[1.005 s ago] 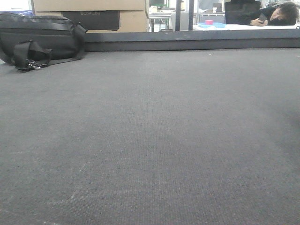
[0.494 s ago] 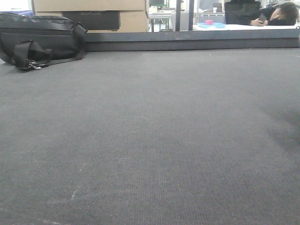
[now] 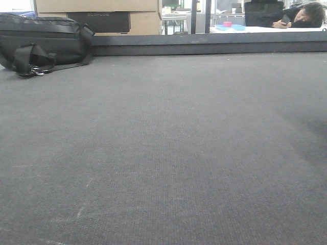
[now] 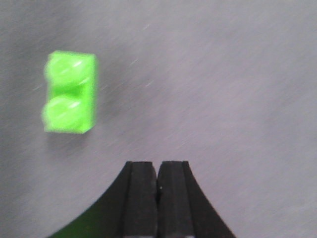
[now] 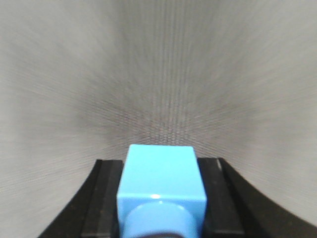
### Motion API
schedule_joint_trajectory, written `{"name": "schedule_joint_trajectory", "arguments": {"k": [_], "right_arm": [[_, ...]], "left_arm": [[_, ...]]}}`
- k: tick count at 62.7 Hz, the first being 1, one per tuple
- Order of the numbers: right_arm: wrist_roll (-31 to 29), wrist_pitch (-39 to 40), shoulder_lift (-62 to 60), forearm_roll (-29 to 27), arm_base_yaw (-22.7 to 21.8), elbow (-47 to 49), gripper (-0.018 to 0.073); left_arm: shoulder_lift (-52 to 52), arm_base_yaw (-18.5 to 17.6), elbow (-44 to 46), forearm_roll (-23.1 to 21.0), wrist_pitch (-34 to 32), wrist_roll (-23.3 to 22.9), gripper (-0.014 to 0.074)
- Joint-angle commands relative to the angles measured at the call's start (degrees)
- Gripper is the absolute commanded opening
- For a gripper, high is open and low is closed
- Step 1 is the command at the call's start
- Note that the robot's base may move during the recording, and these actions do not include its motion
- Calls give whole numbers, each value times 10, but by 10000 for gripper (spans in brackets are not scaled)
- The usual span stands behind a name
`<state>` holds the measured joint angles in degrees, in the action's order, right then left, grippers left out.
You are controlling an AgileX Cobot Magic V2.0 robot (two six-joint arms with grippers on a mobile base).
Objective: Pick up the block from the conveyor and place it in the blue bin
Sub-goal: 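Close left gripper on green brick, right gripper on light-blue block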
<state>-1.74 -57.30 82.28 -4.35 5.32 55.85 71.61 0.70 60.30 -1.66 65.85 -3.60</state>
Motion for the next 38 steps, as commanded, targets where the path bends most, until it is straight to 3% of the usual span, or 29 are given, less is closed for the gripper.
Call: {"name": "schedule_joint_trajectory", "arguments": {"k": [1,12,17,29,38], "right_arm": [[-1,-25,-39,6,-1,22,-160],[-1,-23,-95,6,-1,32,-162],[-1,-23,-108,6,-1,32,-162],[-1,-25,-114,6,-1,32,-162],[-1,-21,-114,6,-1,32,-162]], "left_arm": [[23,3,22,21,12,21,-111],[80,5,51,31,3,49,-111],[101,19,56,24,3,50,-111],[118,75,57,3,3,114,-111],[118,76,57,3,-16,142,-111]]}}
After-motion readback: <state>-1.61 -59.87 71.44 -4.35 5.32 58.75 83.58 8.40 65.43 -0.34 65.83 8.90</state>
